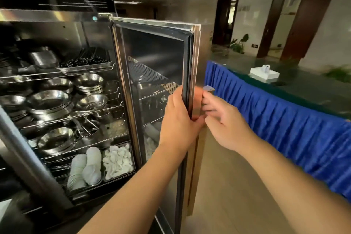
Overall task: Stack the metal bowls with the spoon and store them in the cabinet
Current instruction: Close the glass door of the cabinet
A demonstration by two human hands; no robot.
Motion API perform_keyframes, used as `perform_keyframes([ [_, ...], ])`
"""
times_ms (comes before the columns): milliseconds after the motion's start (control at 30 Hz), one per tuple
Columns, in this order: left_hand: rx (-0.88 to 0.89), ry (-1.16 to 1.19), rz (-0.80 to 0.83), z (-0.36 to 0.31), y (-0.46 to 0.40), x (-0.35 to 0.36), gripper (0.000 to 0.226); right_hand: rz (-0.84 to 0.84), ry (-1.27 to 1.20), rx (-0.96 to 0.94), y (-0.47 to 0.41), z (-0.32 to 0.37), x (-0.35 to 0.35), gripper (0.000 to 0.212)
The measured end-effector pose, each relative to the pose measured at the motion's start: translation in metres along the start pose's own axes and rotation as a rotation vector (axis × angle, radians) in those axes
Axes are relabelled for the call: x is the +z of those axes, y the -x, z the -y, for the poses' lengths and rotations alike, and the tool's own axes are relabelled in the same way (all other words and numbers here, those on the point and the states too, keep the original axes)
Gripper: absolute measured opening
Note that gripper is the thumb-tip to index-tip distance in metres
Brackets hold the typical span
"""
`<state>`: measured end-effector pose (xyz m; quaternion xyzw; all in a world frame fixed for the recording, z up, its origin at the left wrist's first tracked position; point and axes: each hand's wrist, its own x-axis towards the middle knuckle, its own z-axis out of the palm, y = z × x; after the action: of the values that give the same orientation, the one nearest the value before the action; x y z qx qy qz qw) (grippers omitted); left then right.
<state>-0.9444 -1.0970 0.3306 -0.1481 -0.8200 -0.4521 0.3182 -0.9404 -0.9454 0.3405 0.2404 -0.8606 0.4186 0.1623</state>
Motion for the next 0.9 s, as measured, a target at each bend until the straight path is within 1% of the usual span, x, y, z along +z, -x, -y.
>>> perform_keyframes([
  [67,0.004,-0.01,-0.037,0.003,0.007,-0.011,0.077,-0.005,0.046,-0.074,-0.001,0.001,0.003,0.064],
  [167,-0.024,-0.013,-0.059,0.012,0.021,-0.036,0.071,-0.149,0.092,-0.181,-0.002,0.008,0.016,0.052],
  [267,-0.076,-0.024,-0.079,0.018,0.036,-0.069,0.07,-0.278,0.038,-0.231,-0.002,0.02,0.042,0.05],
  [367,-0.095,-0.045,-0.118,0.025,0.048,-0.104,0.062,-0.317,-0.021,-0.239,-0.003,0.031,0.07,0.057],
  [400,-0.097,-0.057,-0.124,0.027,0.051,-0.115,0.059,-0.3,-0.062,-0.213,-0.004,0.033,0.079,0.062],
  [467,-0.101,-0.081,-0.132,0.035,0.058,-0.142,0.054,-0.204,-0.153,-0.148,-0.004,0.04,0.101,0.07],
  [567,-0.116,-0.094,-0.147,0.051,0.07,-0.18,0.051,0.026,-0.254,-0.026,-0.002,0.053,0.139,0.079],
  [633,-0.126,-0.105,-0.178,0.065,0.076,-0.205,0.049,0.165,-0.308,0.032,0.001,0.063,0.171,0.079],
  [667,-0.128,-0.117,-0.195,0.069,0.078,-0.215,0.046,0.217,-0.323,0.061,0.002,0.067,0.184,0.076],
  [733,-0.143,-0.149,-0.23,0.079,0.081,-0.235,0.041,0.291,-0.351,0.107,0.002,0.078,0.209,0.064],
  [800,-0.176,-0.157,-0.253,0.091,0.083,-0.26,0.038,0.334,-0.383,0.14,-0.004,0.093,0.233,0.051],
  [900,-0.24,-0.175,-0.248,0.118,0.082,-0.296,0.028,0.406,-0.437,0.18,-0.022,0.122,0.265,0.041],
])
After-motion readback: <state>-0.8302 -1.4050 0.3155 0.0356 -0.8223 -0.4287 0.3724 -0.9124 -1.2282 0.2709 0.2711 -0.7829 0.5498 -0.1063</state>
